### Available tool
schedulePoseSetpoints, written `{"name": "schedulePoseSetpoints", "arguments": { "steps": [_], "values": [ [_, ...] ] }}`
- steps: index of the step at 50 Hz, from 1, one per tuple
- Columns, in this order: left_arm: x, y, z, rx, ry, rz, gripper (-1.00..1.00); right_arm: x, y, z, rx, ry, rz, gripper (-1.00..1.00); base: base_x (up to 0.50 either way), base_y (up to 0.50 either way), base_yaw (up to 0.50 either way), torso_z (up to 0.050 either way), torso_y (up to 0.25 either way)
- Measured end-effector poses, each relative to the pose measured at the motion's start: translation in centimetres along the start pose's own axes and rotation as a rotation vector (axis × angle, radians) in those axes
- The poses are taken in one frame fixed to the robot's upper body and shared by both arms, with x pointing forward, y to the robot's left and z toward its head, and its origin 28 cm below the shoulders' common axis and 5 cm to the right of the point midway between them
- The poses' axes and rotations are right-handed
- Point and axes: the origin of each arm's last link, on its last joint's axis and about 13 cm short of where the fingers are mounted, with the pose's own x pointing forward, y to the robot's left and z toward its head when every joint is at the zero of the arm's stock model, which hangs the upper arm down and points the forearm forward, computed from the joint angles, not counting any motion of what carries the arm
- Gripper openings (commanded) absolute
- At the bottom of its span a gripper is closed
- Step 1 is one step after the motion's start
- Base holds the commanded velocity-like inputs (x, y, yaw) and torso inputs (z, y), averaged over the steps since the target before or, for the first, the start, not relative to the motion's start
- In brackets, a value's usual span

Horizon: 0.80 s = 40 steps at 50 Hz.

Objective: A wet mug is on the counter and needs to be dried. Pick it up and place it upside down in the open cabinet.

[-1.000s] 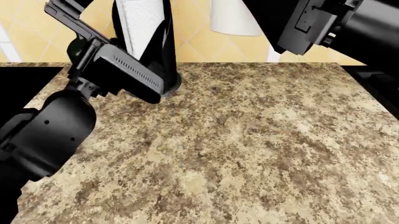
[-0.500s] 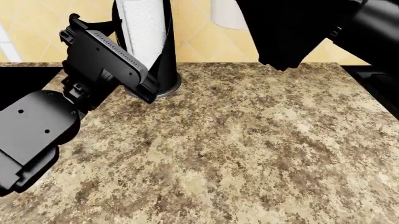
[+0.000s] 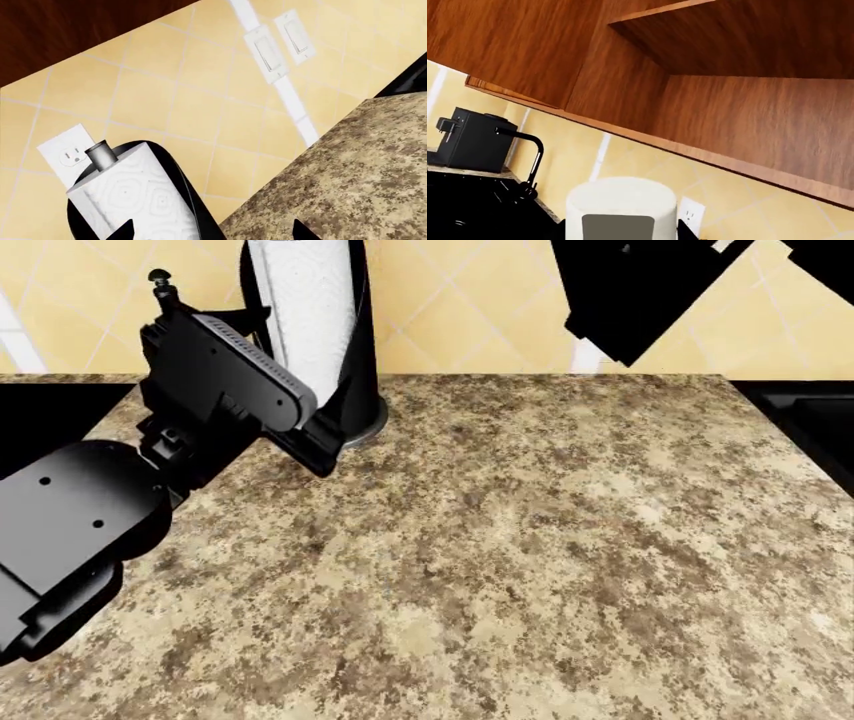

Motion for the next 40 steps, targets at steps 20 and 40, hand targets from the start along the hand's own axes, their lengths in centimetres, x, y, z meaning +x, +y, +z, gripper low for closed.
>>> {"name": "schedulePoseSetpoints", "arguments": {
  "steps": [20,40],
  "values": [
    [-0.3,-0.1,-0.1,-0.007,0.0,-0.011,1.0,1.2,-1.0,2.1,-0.136,-0.137,-0.052,-1.0,0.0,0.0,0.0,0.0,0.0],
    [-0.6,-0.1,0.0,-0.01,-0.005,-0.018,1.0,3.5,-4.1,4.5,-0.223,-0.246,-0.158,-1.0,0.0,0.0,0.0,0.0,0.0]
  ]
}}
